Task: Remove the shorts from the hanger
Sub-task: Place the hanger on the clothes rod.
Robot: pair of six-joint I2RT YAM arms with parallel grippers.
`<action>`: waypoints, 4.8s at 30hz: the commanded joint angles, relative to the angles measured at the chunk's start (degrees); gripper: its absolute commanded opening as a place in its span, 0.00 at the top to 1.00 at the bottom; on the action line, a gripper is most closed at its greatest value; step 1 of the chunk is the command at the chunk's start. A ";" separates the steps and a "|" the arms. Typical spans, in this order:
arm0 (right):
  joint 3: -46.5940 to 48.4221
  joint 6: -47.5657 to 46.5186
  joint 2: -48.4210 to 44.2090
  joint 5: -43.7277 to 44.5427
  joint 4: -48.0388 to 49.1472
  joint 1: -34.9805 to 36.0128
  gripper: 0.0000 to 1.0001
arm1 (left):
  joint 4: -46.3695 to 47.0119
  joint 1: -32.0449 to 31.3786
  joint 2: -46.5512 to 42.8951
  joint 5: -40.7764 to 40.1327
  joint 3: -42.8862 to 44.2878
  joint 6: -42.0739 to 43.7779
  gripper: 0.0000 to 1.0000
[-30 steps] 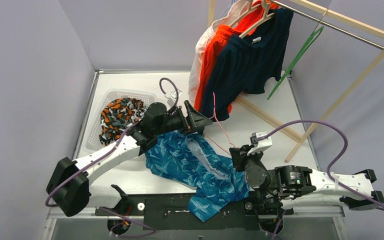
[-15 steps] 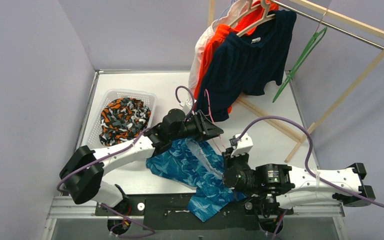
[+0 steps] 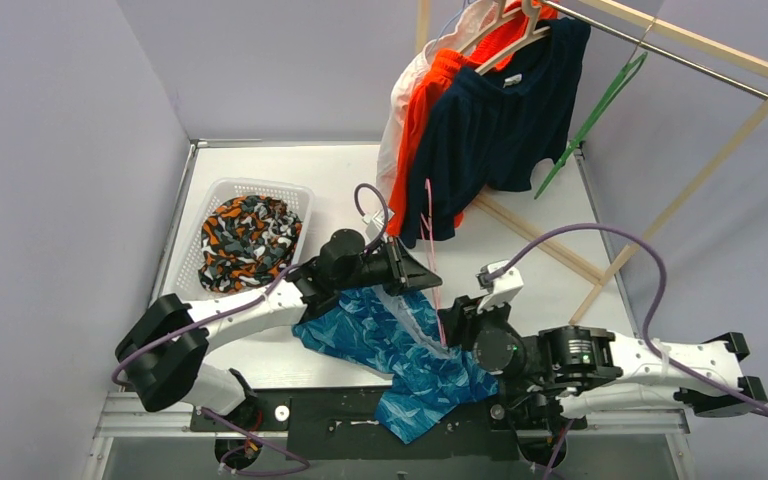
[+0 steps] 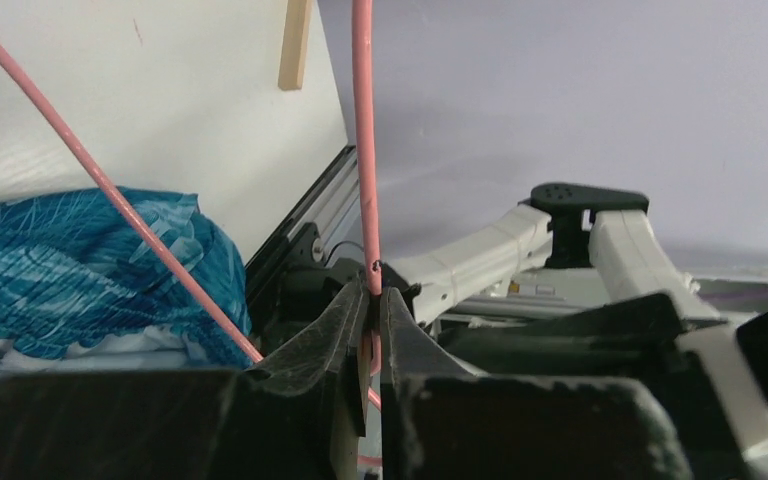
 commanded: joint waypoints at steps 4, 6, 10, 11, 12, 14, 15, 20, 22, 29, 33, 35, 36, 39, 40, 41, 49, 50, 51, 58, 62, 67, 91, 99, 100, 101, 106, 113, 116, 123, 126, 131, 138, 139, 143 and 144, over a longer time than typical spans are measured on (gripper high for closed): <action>5.48 -0.98 -6.39 -0.13 2.02 0.35 0.46 | 2.17 -0.24 -6.40 10.31 -1.65 10.82 1.00; 7.37 1.73 -5.33 3.05 0.17 0.34 0.43 | -1.74 -0.22 -7.53 12.24 -1.42 14.96 1.00; 11.35 8.04 -1.27 10.04 -2.45 0.27 0.39 | -4.40 -0.38 -10.97 16.06 -3.46 19.13 1.00; 12.25 8.50 0.51 11.17 -1.97 0.07 0.39 | -5.14 -0.38 -11.66 17.15 -3.87 19.96 1.00; 13.06 5.92 2.20 11.63 -0.29 -0.27 0.39 | -6.55 -0.37 -12.10 18.83 -3.70 21.32 1.00; 15.64 4.38 6.25 13.41 -0.80 -1.31 0.38 | -10.69 -0.28 -12.21 21.76 -2.21 24.61 1.00; 16.87 4.00 8.15 13.74 -1.13 -2.47 0.37 | -12.76 -0.30 -12.09 23.11 -1.22 26.38 1.00; 16.98 -9.49 11.78 4.34 10.84 -12.79 0.41 | -21.07 -0.38 -11.96 27.12 2.77 33.01 1.00; 14.54 -13.52 10.20 1.92 15.70 -15.20 0.54 | -22.03 -0.37 -12.69 28.20 2.94 33.75 1.00; 8.16 -23.47 5.53 -21.85 27.89 -23.95 0.62 | -19.30 -0.27 -14.56 30.37 1.75 32.05 1.00; 7.06 -24.50 8.75 -24.96 28.92 -24.20 0.66 | -13.51 -0.23 -13.94 33.11 0.94 28.24 1.00; 6.34 -24.08 8.65 -24.12 29.17 -24.74 0.71 | -12.05 -0.01 -14.16 33.34 0.63 26.98 1.00; 5.75 -24.01 8.11 -24.16 29.80 -25.00 0.73 | -11.59 0.19 -14.29 33.34 0.32 26.56 1.00; 3.91 -24.30 5.87 -24.21 32.17 -25.45 0.85 | -8.87 1.10 -14.71 33.96 -0.95 24.42 1.00; 3.91 -24.33 5.44 -23.91 32.26 -25.64 0.90 | -7.73 1.53 -14.75 34.15 -1.40 23.59 1.00; 4.28 -24.33 5.40 -23.64 31.87 -25.67 0.94 | -6.95 1.99 -14.78 34.21 -1.67 22.61 1.00; 9.69 -21.31 9.54 -18.44 23.86 -25.62 1.00 | -13.08 3.26 -15.79 32.11 -0.33 26.48 0.46; 10.66 -20.08 10.54 -16.51 21.97 -25.61 1.00 | -17.76 3.24 -16.36 30.76 0.91 29.11 0.42; 11.60 -19.06 11.43 -15.23 20.30 -25.59 1.00 | -22.51 3.24 -17.13 28.30 2.16 32.40 0.37; 16.48 -11.15 17.35 -7.04 13.63 -24.70 1.00 | -43.69 0.28 -24.89 -1.13 6.76 38.03 0.29; 21.20 -4.68 22.91 3.73 6.67 -21.30 1.00 | -37.68 -3.86 -28.35 -12.01 3.94 30.83 0.29; 27.72 8.07 29.24 12.61 -4.38 -19.20 1.00 | -39.66 -16.97 -26.38 -29.80 6.33 27.25 0.26; 40.11 38.66 41.01 18.23 -24.85 -22.64 1.00 | -47.04 -40.88 -33.31 -61.46 -1.38 11.30 0.43; 39.80 33.24 40.23 16.68 -20.32 -23.40 1.00 | -50.24 -40.86 -34.37 -62.11 -1.99 10.74 0.79; 39.89 32.94 40.40 16.39 -20.25 -23.44 1.00 | -50.68 -40.88 -34.69 -62.42 -2.08 10.52 0.82; 40.04 32.49 40.65 16.20 -20.08 -23.44 1.00 | -50.97 -40.88 -35.03 -62.76 -2.14 10.57 0.86; 40.81 31.02 40.55 16.49 -20.03 -22.52 0.92 | -53.77 -40.87 -36.14 -64.46 -1.25 11.56 1.00; 30.21 15.18 29.53 10.81 -1.26 -21.15 0.63 | -53.23 -40.73 -36.99 -65.71 0.66 18.29 1.00; 23.93 10.90 22.86 6.35 6.40 -21.20 0.51 | -52.86 -40.43 -37.74 -65.82 1.61 20.77 1.00; 20.44 1.28 15.70 -3.83 10.18 -21.36 0.32 | -50.47 -37.70 -38.52 -60.57 2.81 25.49 1.00; 18.98 -0.86 12.73 -8.01 10.41 -21.33 0.25 | -48.87 -33.47 -37.22 -54.25 3.18 26.63 1.00; 12.69 -8.13 4.38 -15.41 16.77 -21.28 0.22 | -43.20 -19.42 -35.13 -35.73 2.15 29.01 1.00; 8.33 -6.57 -1.75 -14.46 5.53 -21.14 0.25 | -38.90 -13.12 -31.98 -20.60 6.31 34.65 1.00; 7.54 -6.25 -2.09 -14.52 3.79 -21.11 0.25 | -39.63 -13.04 -31.62 -19.02 7.75 35.20 1.00; 7.07 -1.56 -1.71 -11.62 -4.55 -21.02 0.26 | -44.27 -12.94 -30.89 -13.05 12.21 34.46 1.00; 6.94 -0.83 -1.88 -11.03 -5.38 -21.02 0.26 | -44.94 -12.89 -31.22 -12.97 12.65 34.00 1.00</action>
